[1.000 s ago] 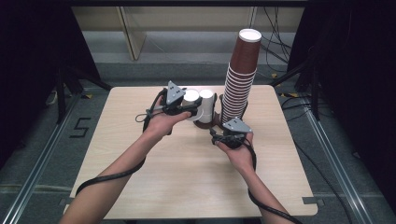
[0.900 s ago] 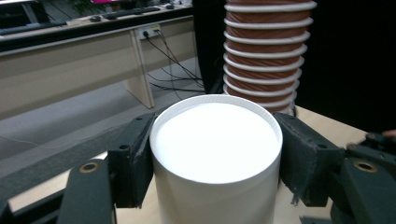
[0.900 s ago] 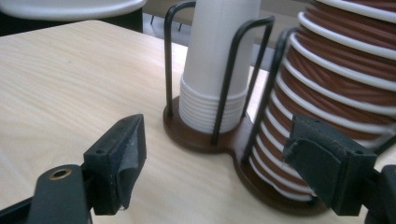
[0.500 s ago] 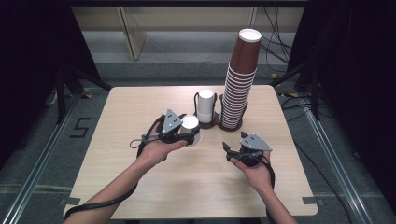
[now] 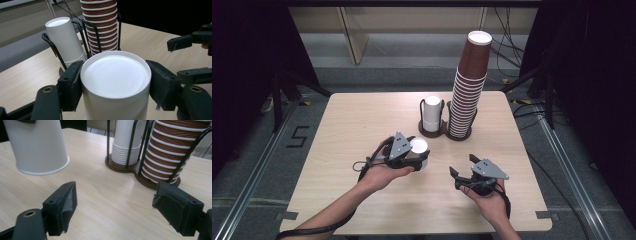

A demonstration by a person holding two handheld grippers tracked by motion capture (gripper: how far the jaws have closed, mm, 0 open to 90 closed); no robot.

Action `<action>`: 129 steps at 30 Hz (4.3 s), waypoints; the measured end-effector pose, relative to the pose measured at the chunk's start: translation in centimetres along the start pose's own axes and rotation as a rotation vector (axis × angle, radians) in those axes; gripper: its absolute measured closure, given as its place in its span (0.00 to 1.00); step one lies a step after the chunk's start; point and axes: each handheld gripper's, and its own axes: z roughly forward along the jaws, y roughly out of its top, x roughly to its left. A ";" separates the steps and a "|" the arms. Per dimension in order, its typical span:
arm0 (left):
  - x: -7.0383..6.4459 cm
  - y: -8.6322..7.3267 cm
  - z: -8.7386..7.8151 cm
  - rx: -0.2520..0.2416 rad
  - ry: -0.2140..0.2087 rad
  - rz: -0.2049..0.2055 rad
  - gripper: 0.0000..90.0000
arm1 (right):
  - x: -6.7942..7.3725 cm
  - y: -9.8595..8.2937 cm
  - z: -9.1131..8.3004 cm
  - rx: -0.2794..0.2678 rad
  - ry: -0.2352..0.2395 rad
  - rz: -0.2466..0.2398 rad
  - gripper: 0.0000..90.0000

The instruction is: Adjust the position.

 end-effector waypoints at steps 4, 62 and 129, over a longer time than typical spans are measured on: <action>-0.2 0.0 0.3 0.025 -0.015 -0.011 0.37 | 0.3 -0.6 -0.2 -0.002 -0.010 0.010 0.23; -4.1 2.6 5.0 0.055 -0.155 -0.025 0.36 | 2.5 1.3 2.7 -0.057 0.121 0.100 0.33; -4.4 -3.0 5.3 -0.038 -0.195 0.074 0.19 | -0.1 0.9 2.3 -0.076 0.315 0.679 0.30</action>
